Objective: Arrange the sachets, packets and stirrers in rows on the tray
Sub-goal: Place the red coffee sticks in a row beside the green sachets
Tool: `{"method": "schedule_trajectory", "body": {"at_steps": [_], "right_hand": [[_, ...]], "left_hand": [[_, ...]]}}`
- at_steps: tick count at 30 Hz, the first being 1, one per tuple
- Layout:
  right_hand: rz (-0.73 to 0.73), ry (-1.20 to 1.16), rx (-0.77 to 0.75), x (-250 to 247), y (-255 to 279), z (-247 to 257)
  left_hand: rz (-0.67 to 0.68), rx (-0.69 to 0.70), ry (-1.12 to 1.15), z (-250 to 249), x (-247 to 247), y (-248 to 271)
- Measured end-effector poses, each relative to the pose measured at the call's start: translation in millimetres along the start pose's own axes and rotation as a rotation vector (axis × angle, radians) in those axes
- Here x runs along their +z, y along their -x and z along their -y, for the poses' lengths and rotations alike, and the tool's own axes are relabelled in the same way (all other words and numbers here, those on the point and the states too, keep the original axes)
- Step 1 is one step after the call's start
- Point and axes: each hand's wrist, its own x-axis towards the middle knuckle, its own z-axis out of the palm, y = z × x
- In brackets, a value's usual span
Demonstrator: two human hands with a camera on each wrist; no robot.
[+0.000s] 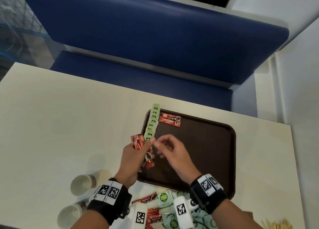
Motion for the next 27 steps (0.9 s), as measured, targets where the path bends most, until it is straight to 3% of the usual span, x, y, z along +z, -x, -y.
{"method": "schedule_trajectory", "body": {"at_steps": [2, 8, 12, 17, 27], "right_hand": [[0.083, -0.056, 0.015, 9.6, 14.4, 0.9], [-0.021, -0.173, 0.005, 7.6, 21.4, 0.7], [-0.053, -0.087, 0.017, -3.3, 25.0, 3.7], [-0.098, -0.114, 0.059, -14.4, 27.0, -0.4], [0.001, -0.139, 0.112, -21.7, 20.2, -0.8]], "left_hand": [[0.032, 0.011, 0.029, -3.0, 5.2, 0.8], [0.154, -0.002, 0.033, -12.4, 14.5, 5.0], [0.155, 0.079, -0.138, -15.4, 15.1, 6.5], [0.116, 0.165, -0.196, -14.1, 16.6, 7.9], [0.153, 0.074, -0.032, -14.6, 14.2, -1.6]]}}
